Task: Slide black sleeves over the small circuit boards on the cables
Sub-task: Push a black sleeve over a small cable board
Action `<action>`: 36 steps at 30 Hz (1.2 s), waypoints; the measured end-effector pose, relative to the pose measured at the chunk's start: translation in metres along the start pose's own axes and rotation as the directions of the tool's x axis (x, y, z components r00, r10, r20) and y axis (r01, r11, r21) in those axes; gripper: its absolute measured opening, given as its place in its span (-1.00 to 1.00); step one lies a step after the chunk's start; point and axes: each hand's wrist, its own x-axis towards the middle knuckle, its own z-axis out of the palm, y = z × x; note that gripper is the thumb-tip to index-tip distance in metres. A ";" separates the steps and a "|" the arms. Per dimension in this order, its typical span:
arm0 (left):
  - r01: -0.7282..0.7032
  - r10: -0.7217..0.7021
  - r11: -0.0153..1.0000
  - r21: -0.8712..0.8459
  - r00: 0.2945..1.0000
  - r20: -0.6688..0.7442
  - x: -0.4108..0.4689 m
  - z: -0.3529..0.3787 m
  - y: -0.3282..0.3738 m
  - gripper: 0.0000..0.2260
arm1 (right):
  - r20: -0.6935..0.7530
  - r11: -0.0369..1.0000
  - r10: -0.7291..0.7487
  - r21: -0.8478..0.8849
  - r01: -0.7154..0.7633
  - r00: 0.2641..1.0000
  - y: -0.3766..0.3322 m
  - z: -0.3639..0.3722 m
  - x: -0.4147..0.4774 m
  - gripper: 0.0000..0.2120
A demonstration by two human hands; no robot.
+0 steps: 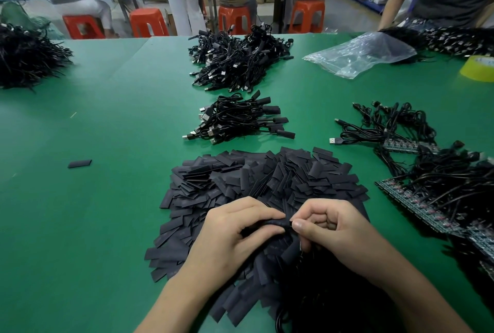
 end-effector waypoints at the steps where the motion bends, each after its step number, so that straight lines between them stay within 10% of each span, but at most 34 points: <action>1: -0.002 0.002 1.000 0.000 1.000 -0.002 0.000 0.000 0.000 -0.85 | 0.000 1.000 -0.003 -0.002 0.003 1.000 0.000 0.000 0.000 -0.91; 21: -0.024 0.024 0.999 0.023 1.000 -0.009 -0.001 0.003 -0.001 -0.85 | -0.052 1.000 0.003 -0.025 -0.004 0.999 -0.003 0.005 0.000 -0.83; 36: 0.173 -0.155 0.985 0.025 0.929 -0.336 0.001 0.014 0.012 -0.77 | -0.158 0.992 0.062 0.118 -0.044 0.985 -0.009 0.012 0.001 -0.76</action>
